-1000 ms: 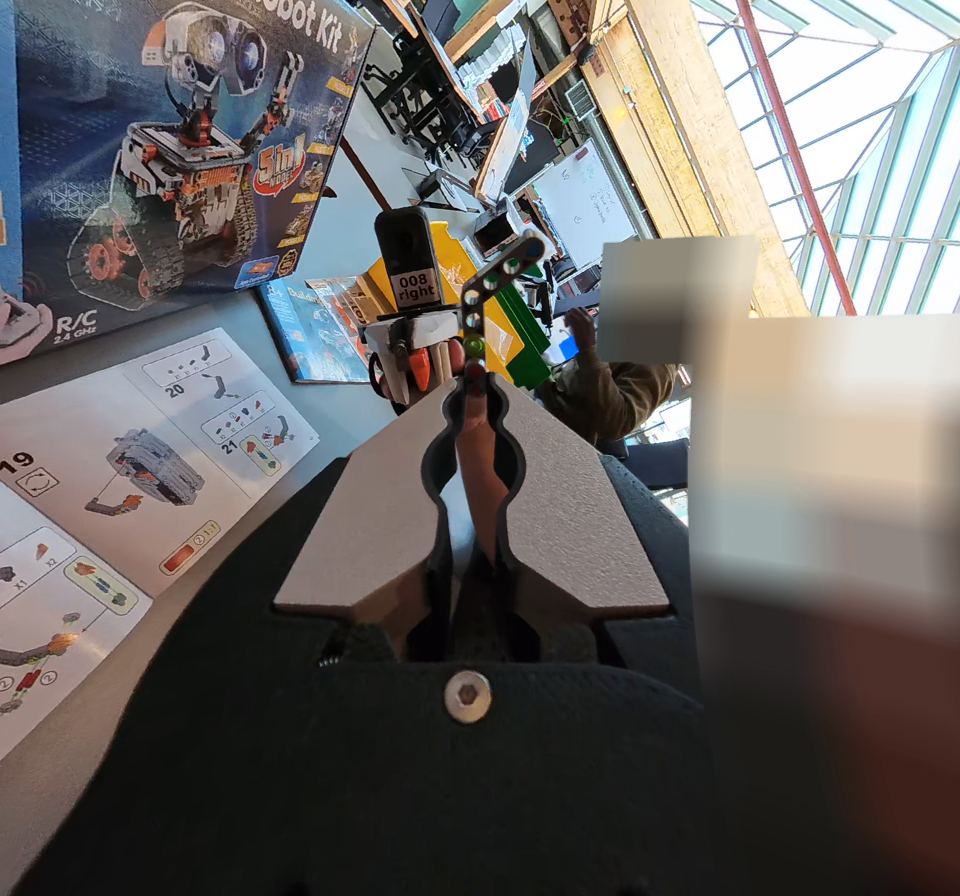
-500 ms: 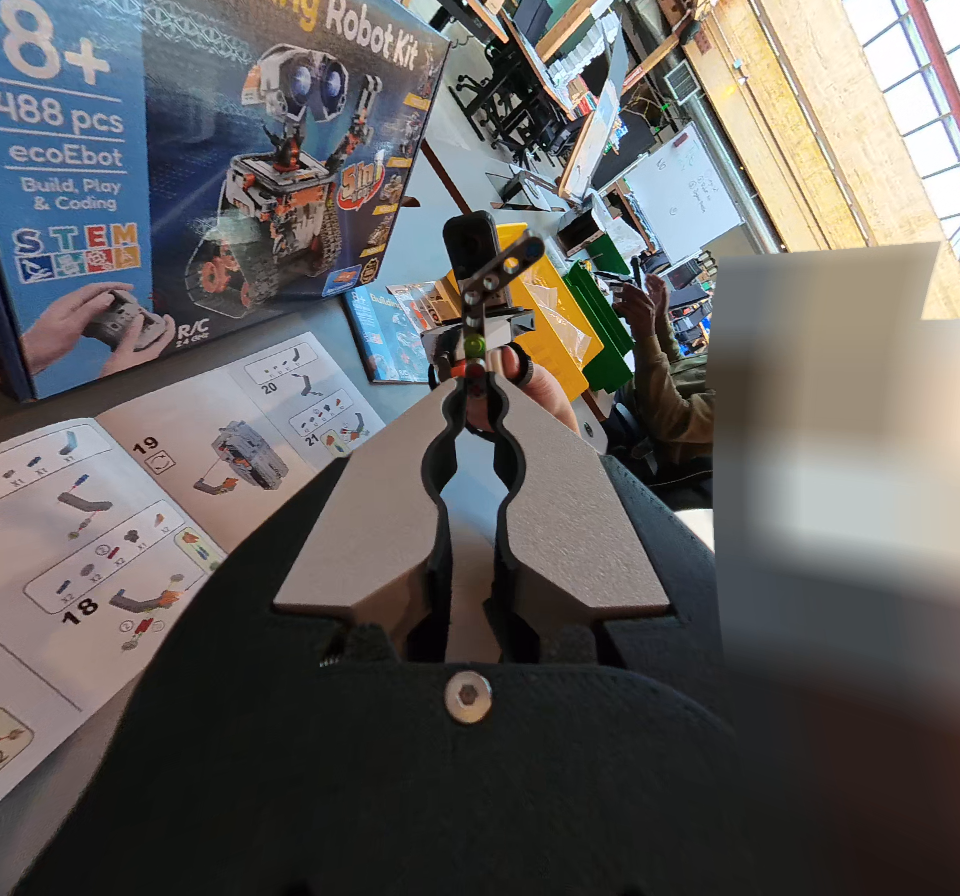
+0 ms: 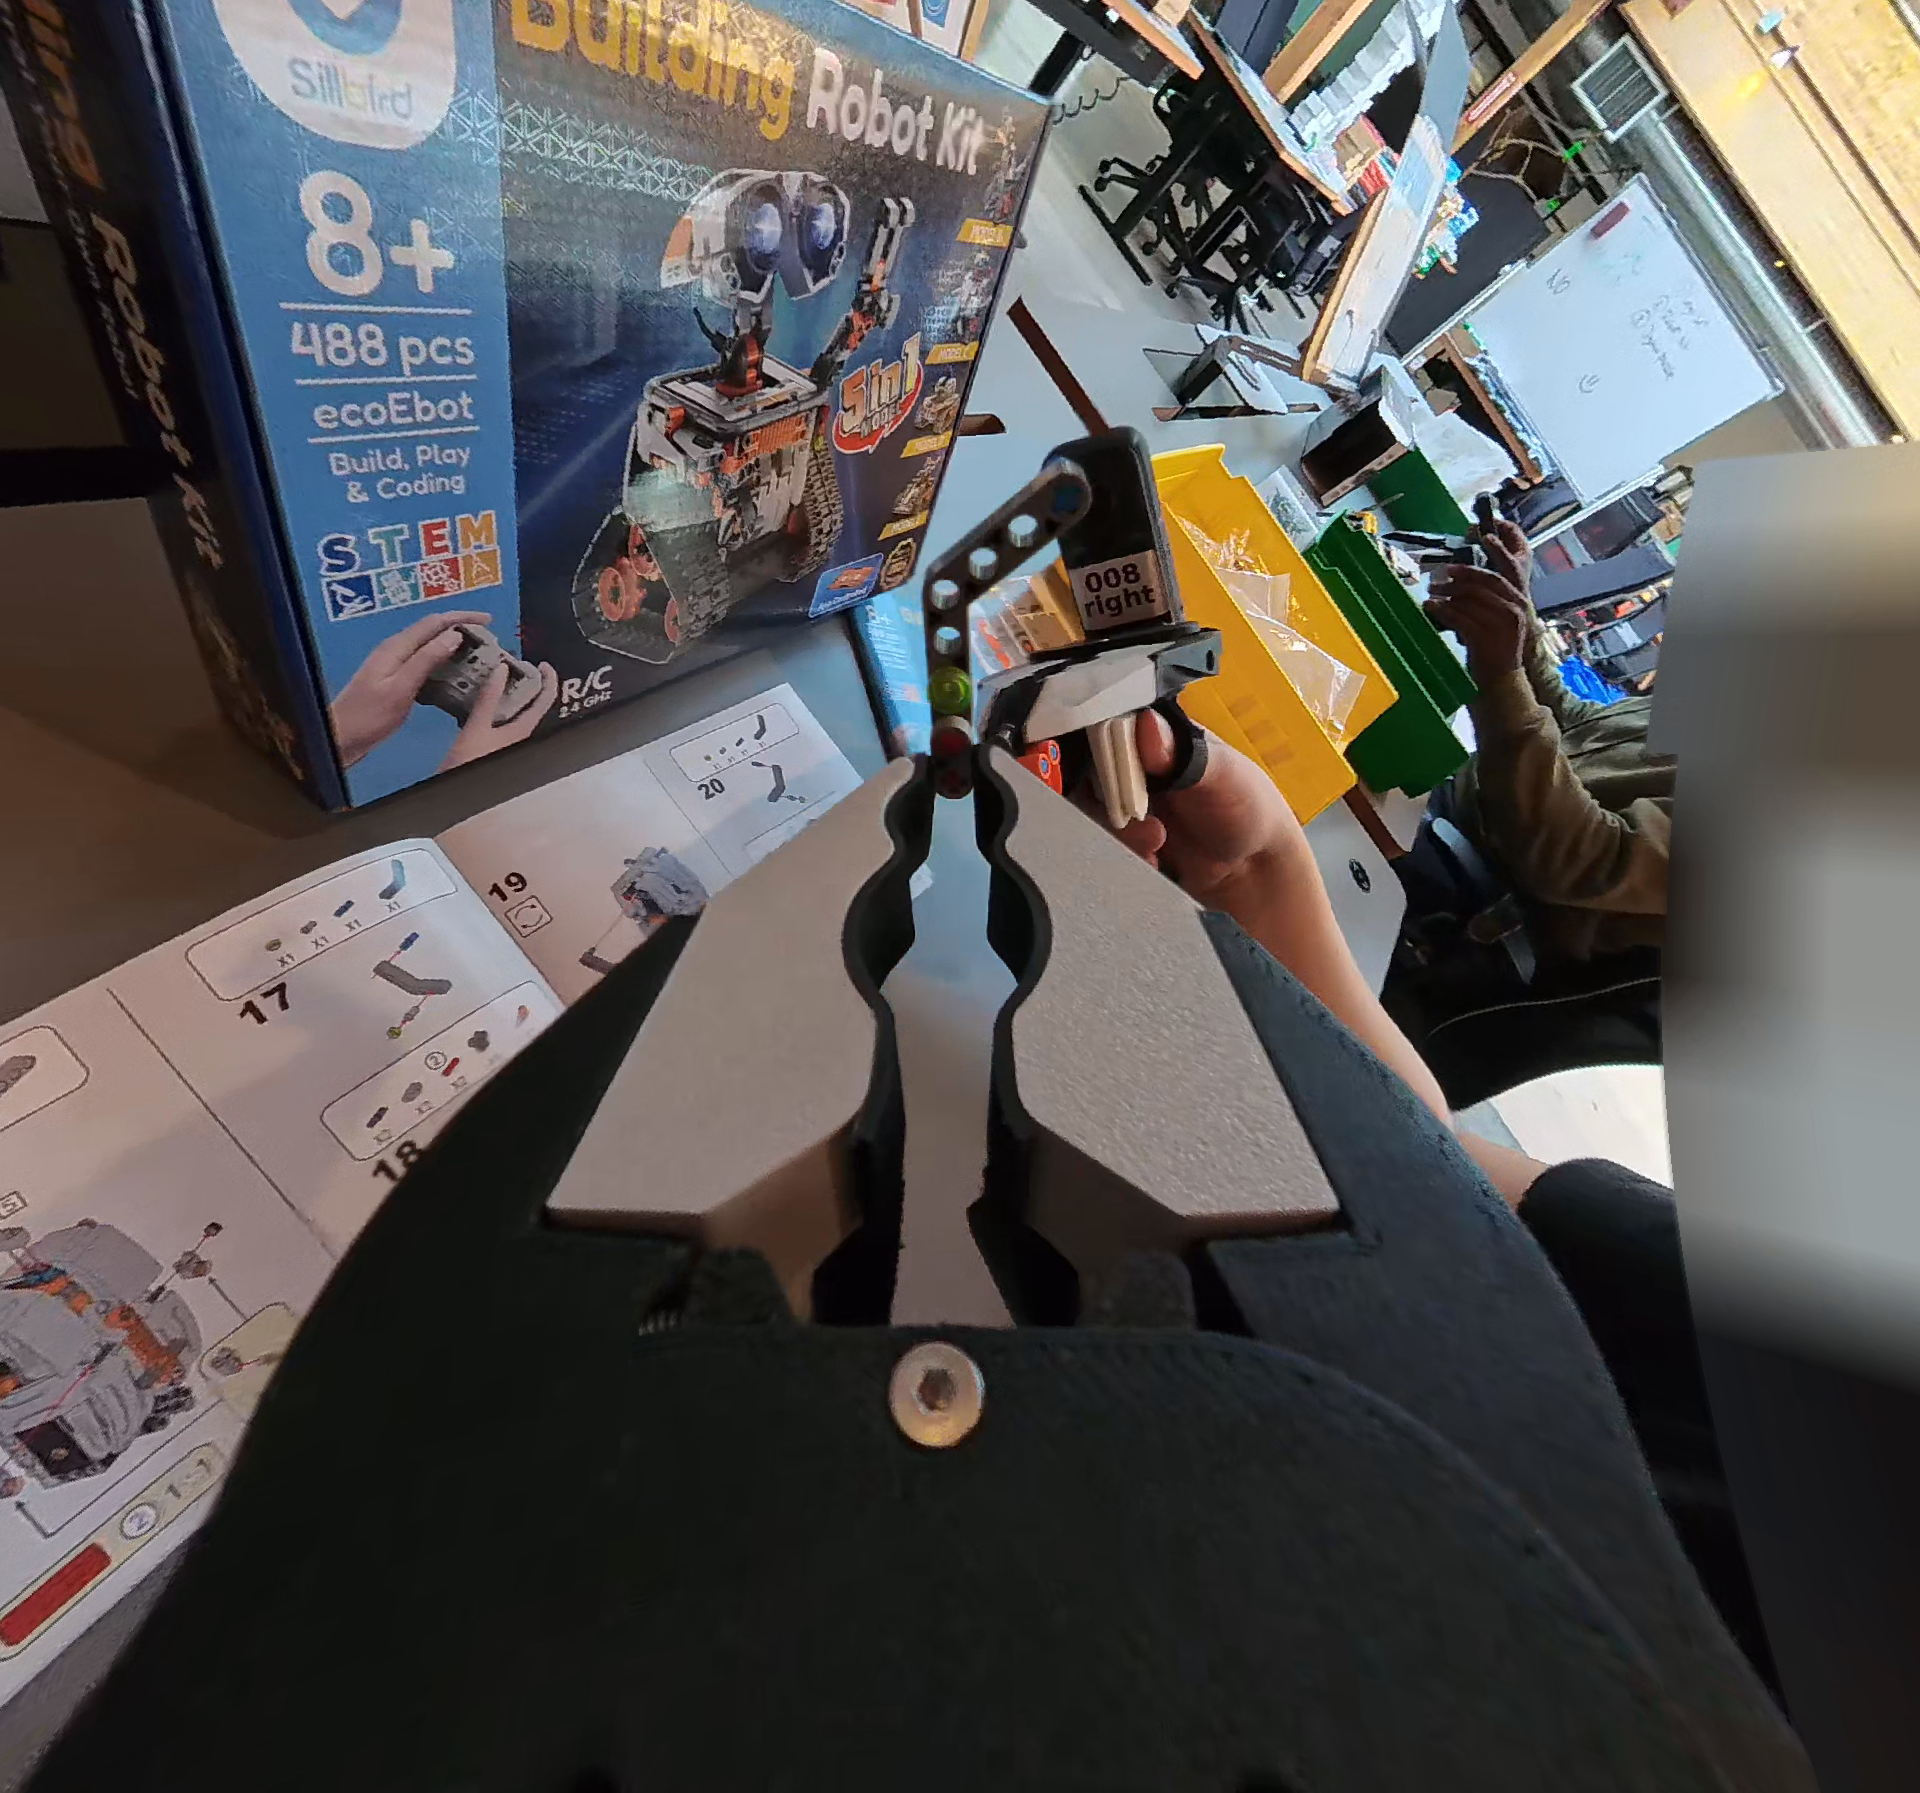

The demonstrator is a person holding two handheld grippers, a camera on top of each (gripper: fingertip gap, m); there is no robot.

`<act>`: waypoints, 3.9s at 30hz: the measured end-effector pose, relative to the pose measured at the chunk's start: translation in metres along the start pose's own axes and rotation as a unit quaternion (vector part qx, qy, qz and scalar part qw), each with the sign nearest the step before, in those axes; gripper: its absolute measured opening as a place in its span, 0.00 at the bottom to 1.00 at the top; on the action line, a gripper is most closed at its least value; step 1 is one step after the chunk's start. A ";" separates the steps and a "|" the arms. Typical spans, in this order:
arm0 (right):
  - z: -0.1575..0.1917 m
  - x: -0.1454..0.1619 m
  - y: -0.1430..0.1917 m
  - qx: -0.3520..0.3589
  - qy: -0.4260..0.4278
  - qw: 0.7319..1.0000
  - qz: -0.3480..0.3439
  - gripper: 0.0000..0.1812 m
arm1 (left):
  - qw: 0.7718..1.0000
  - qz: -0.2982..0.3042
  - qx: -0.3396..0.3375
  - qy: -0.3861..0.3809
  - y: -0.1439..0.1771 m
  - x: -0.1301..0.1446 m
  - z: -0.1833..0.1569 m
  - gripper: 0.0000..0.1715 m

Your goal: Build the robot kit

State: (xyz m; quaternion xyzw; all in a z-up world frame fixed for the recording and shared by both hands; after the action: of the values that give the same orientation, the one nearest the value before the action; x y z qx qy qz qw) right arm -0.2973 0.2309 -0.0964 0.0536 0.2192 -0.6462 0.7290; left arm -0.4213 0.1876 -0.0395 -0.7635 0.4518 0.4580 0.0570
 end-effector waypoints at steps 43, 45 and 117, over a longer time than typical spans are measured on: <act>0.088 0.009 -0.025 0.077 0.300 0.950 0.025 0.03 | 0.980 0.012 0.176 -0.092 -0.001 0.003 -0.067 0.03; 0.068 -0.010 -0.004 0.248 0.366 0.897 -0.007 0.03 | 0.986 -0.006 0.142 -0.083 0.004 -0.004 -0.054 0.03; -0.014 -0.044 0.074 0.676 0.465 0.570 0.048 0.04 | 0.817 0.051 -0.433 -0.378 -0.018 -0.004 0.014 0.03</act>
State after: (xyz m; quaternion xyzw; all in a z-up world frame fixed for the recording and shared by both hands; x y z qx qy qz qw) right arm -0.2319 0.2881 -0.1067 0.8342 0.0241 -0.4566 0.3084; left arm -0.4180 0.2076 -0.0508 -0.4519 0.1883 0.8612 -0.1367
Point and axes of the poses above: each gripper's, where its closed fingertips meet, y back along the fingers, x out of its underside, z = x × y across the jaws, the point moved 4 cm from there along y, back along the fingers, and after that the axes turned 3 degrees about -y, right-handed, at the moved point
